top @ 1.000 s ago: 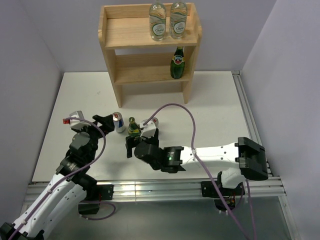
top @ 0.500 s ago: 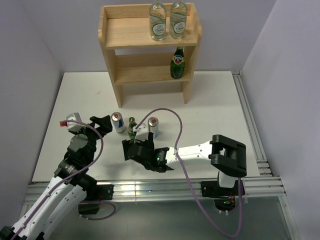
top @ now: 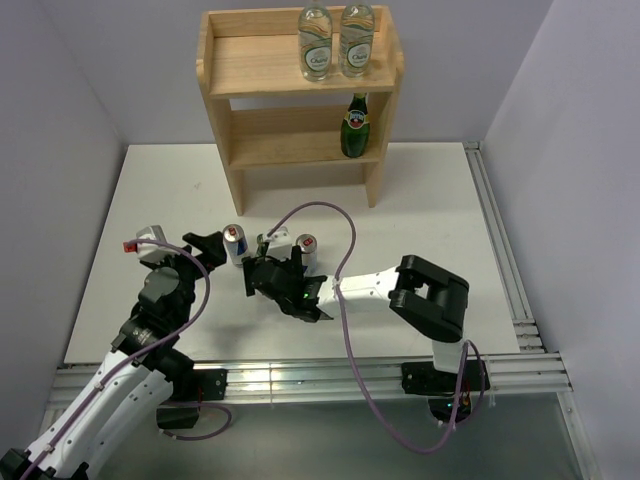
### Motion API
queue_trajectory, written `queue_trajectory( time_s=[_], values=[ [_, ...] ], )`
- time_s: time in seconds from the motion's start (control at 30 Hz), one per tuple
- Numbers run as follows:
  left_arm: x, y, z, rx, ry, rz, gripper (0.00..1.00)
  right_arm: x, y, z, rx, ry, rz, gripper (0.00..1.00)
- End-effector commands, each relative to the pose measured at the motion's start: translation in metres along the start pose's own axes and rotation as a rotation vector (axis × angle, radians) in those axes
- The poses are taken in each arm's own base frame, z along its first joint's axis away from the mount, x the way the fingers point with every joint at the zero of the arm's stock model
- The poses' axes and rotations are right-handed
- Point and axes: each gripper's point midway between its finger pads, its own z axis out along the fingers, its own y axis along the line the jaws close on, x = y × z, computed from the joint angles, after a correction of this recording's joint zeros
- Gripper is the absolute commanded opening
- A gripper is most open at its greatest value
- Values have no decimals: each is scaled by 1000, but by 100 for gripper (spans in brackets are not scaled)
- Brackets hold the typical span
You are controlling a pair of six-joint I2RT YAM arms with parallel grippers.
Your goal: Place and organize the beverage onto the shelf
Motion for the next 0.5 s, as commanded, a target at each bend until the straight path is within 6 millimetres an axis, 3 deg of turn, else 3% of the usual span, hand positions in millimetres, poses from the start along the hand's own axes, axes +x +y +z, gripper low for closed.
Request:
queue_trajectory(
  time_s=[0.0, 0.47],
  values=[
    [-4, -6, 2, 25, -19, -8, 99, -24, 15, 11, -27, -61, 38, 100],
    [1, -6, 4, 33, -11, -5, 99, -20, 3, 30, 32, -108, 16, 100]
  ],
)
